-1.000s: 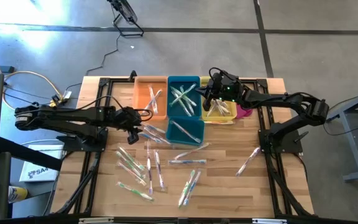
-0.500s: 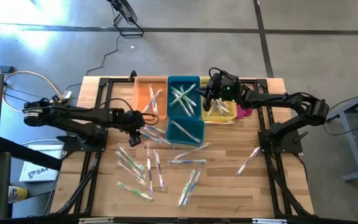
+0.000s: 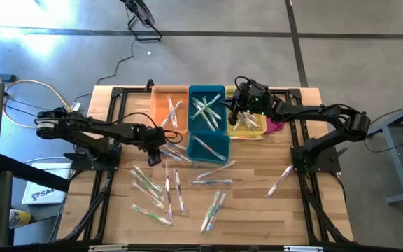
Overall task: Pick & Place Toothbrushes
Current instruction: Put the blue toothbrush into the orange bin
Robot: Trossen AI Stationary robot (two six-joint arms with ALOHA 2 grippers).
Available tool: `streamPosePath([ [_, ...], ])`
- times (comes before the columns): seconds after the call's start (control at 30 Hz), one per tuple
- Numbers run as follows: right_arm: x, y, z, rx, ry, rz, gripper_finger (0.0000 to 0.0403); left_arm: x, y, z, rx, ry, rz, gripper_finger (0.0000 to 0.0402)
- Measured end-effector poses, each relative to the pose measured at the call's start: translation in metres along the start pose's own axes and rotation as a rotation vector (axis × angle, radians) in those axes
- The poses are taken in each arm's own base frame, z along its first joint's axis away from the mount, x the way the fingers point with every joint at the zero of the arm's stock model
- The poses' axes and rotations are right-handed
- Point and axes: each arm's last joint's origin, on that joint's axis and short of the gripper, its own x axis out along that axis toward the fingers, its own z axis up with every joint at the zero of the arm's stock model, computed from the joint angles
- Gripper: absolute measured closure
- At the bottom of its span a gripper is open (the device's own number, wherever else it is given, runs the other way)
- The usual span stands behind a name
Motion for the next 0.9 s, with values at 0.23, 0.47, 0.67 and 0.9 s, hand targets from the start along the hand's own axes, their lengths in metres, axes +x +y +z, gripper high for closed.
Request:
streamPosePath([
  [0.23,0.0000,0.0000,0.0000,0.000,0.000,0.000,0.0396,0.0021,-0.0012,-0.0002,0.022,0.013,-0.039,0.0254],
  [0.47,0.0000,0.0001,0.0000,0.000,0.000,0.001,0.0396,0.0022,-0.0018,0.0002,0.049,0.008,-0.058,0.0281],
  [0.67,0.0000,0.0000,0.0000,0.000,0.000,0.000,0.0396,0.0023,-0.0029,0.0006,0.057,0.008,-0.094,0.0331],
  [0.9,0.0000,0.0001,0.0001,0.000,0.000,0.001,0.0396,0.0021,-0.0069,-0.0004,0.106,0.025,-0.228,0.0379],
])
